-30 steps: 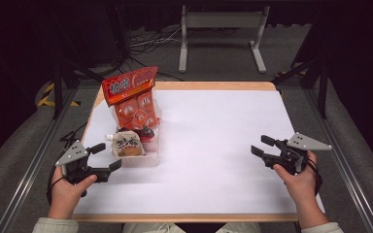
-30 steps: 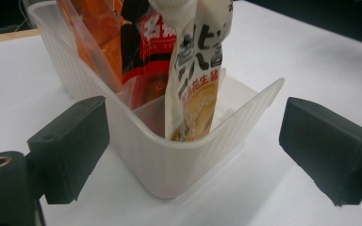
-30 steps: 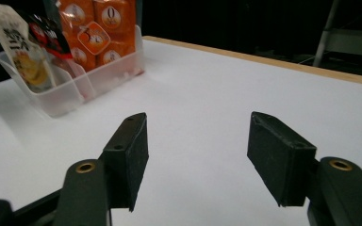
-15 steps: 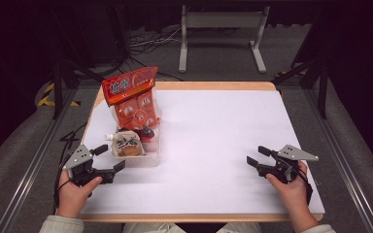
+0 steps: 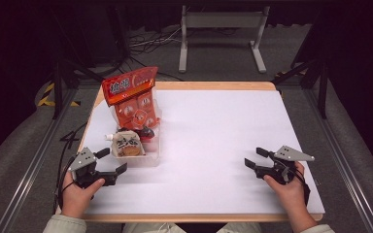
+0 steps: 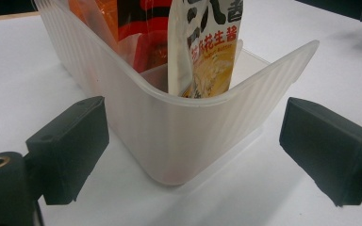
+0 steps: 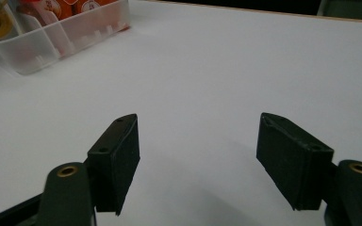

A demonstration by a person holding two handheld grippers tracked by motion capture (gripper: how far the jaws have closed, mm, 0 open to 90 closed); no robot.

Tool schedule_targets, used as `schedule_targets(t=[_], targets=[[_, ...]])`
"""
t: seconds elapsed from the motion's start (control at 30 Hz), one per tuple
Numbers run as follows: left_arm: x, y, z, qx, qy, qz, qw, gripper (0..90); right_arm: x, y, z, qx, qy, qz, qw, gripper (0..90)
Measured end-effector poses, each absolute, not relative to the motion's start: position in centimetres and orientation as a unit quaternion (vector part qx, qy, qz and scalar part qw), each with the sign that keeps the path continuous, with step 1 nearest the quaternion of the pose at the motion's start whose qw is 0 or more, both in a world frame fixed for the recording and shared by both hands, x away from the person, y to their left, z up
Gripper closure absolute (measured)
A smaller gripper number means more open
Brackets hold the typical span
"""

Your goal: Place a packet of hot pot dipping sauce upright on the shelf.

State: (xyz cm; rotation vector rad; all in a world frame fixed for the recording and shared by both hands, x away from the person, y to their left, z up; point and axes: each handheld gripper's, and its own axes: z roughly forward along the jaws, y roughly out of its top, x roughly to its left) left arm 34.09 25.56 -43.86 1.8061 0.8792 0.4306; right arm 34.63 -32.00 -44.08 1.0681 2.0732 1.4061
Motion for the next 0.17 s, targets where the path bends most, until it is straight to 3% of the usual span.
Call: schedule_targets(t=[0.17], targets=[[34.1, 25.66, -43.81, 0.752, 0.366, 0.179, 0.519, 9.5, 34.57, -32.21, -43.72, 0.384, 0.738, 0.513, 0.212, 31.3]])
